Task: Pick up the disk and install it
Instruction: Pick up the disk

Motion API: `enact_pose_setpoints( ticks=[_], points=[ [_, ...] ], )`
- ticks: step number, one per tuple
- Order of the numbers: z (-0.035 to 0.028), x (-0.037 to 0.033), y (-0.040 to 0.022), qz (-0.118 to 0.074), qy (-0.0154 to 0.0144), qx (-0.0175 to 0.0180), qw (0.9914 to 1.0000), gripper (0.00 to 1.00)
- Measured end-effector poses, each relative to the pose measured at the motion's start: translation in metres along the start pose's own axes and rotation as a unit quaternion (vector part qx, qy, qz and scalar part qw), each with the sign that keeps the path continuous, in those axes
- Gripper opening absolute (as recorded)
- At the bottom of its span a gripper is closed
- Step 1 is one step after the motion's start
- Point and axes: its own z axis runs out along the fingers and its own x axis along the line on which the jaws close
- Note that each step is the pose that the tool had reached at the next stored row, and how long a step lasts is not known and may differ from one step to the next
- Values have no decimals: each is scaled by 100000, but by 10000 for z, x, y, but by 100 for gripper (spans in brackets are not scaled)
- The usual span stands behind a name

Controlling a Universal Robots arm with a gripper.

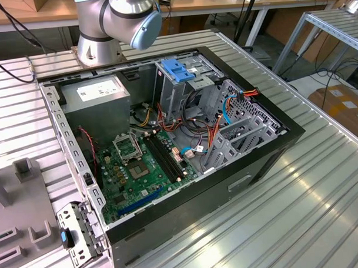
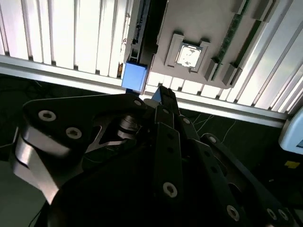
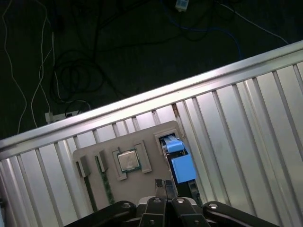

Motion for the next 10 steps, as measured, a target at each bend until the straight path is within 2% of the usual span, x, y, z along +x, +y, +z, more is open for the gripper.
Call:
enact_pose_setpoints(
  ticks=[4, 7, 9, 10],
  points=[
    [13, -1, 0, -2788, -42, 500, 99960, 11],
    [26, -41, 15, -3004, -131, 855, 99951, 11],
    [41, -102, 44, -3000, -202, 1114, 99949, 11],
    [58, -125, 65, -2990, -245, 1233, 99947, 23]
  ],
)
